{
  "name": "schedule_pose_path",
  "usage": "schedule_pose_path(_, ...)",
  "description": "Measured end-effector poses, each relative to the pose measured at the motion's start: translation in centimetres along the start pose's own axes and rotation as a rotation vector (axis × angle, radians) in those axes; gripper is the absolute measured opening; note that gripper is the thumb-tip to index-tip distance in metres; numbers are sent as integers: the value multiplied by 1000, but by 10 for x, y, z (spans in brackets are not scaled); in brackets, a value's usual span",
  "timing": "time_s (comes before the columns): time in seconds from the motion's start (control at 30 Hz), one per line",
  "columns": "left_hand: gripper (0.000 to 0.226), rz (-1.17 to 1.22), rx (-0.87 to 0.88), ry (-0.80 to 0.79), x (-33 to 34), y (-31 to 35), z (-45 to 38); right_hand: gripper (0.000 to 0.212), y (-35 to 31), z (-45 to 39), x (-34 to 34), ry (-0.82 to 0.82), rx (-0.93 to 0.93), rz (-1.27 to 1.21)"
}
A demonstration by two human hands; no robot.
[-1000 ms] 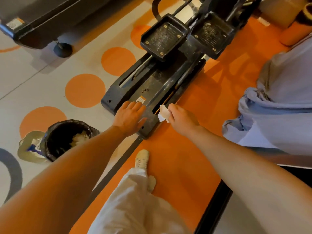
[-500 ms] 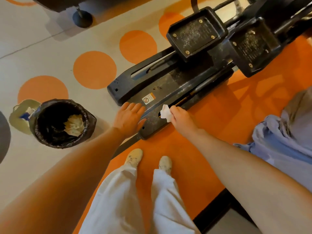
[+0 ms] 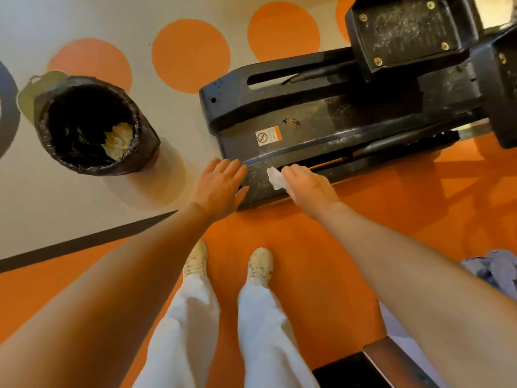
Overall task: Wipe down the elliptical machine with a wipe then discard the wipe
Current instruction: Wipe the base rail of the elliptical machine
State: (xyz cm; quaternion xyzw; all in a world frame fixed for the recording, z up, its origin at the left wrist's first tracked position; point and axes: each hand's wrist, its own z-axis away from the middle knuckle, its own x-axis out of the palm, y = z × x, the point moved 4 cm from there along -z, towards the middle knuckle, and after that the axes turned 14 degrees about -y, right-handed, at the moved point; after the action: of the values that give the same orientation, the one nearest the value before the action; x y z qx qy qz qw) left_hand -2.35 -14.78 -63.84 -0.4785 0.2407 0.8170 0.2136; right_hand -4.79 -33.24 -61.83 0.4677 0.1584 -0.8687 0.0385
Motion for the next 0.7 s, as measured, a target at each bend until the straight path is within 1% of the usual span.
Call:
schedule_pose_path(0.2,46,20,-40,-26,66,-4,-14,31,13,-30,61,-9,-59,20)
schedule_pose_path(0.33,45,26,-46,-11,107,-13,-25,33,18,-56,91,63,-79,65)
schedule_pose_path(0.53,44,29,-61,19,151,-36,-49,37,19,-103,123,179,-99,129)
schedule_pose_path(0.7,47,-5,-84,53,191,-62,-81,40,24,-141,180,194,-106,120)
